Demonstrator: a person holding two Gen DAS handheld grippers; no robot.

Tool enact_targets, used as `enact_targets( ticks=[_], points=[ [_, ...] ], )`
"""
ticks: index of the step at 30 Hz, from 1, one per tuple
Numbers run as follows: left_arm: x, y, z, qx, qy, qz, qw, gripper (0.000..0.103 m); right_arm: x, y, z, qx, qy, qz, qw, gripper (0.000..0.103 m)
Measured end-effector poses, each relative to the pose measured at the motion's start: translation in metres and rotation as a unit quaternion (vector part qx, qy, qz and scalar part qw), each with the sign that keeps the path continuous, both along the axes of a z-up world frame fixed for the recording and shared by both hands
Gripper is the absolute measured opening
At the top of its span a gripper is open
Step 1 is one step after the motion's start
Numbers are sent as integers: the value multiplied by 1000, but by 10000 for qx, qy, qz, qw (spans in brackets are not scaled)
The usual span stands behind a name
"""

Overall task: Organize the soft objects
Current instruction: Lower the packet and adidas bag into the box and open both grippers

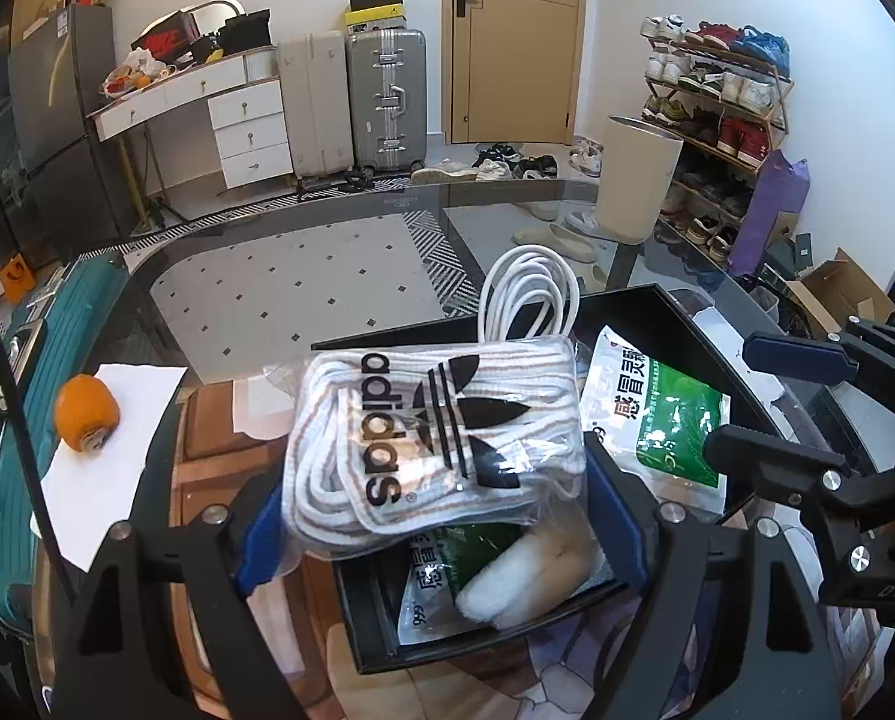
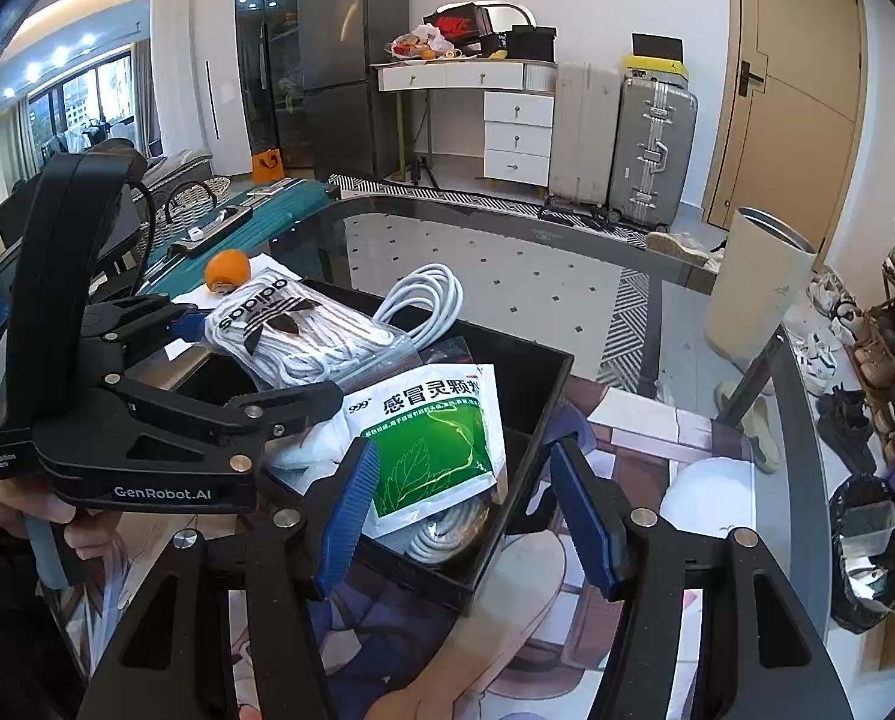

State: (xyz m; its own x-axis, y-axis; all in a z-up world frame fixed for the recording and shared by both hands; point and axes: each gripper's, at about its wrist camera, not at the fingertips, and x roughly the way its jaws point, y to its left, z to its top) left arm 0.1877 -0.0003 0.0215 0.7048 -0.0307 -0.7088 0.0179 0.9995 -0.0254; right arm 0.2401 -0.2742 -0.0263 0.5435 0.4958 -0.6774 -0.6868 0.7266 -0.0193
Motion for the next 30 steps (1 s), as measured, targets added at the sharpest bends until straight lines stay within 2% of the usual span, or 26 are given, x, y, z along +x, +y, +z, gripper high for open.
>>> enact_targets(
  ticks=[4,6,12,21,30],
  points=[
    [-3,3,3,-44,3,26,10000,90,-4,-2,1,25,-16,-18,10000,63],
    [-5,5,4,-81,9,49,10000,94,-4,-3,3,49,-47,-27,10000,72],
    [-17,8,10,-34,-99,58,9999,103,-12,-5,8,136,-155,-46,9998,83],
    [-47,11,24,4,-555,52,9984,103,-32,-10,13,324,-360,-166,9987,101],
    [-78,18,21,163,-822,176,9963,103,-56,-14,12,514,-622,-185,9966,102]
  ],
)
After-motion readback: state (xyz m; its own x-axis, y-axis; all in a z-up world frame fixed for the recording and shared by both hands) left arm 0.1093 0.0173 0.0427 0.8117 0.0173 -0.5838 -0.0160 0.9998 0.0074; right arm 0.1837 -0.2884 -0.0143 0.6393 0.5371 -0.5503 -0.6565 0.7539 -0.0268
